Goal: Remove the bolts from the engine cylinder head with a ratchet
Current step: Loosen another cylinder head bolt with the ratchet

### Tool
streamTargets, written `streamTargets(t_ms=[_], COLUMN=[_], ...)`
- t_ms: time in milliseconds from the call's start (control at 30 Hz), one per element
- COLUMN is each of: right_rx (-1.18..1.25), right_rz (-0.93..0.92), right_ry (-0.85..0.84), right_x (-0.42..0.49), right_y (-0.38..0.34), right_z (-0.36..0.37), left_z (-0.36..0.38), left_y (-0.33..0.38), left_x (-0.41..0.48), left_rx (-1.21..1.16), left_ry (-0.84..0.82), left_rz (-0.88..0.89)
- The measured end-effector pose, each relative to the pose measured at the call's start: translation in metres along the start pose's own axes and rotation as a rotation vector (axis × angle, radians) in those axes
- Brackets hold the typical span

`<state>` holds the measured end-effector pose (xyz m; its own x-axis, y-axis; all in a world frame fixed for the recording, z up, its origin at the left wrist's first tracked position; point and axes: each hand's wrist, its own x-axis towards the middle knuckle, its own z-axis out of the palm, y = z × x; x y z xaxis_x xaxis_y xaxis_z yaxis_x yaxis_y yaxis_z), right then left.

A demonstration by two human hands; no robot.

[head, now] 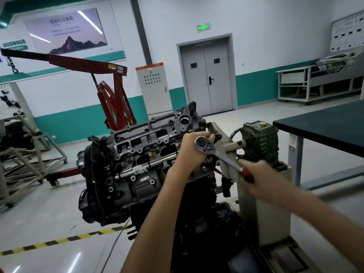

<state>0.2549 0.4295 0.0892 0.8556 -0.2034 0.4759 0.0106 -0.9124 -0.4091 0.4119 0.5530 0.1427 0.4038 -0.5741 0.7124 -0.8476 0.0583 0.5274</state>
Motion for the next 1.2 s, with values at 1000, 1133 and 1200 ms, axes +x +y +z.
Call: streamTargets(t_ms=[1000, 1133, 1200], right_rx=[-0.157, 0.375, 0.623], right_rz=[-0.025, 0.180, 0.257], right_ry=[0.066, 0.217, 0.224], right_x=[0.007, -0.022, -0.024], right_y=[-0.001, -0.049, -0.076], right_z=[-0.010, 0.059, 0.089], left_z=[0.003, 0.017, 0.021], left_y=[-0.001, 0.003, 0.003], left_x=[-0.005, -0.003, -0.002], left_rx=[-0.134, -0.147, -0.122], left_ry=[0.136, 0.239, 0.270], left_rz=[-0.037, -0.075, -0.090])
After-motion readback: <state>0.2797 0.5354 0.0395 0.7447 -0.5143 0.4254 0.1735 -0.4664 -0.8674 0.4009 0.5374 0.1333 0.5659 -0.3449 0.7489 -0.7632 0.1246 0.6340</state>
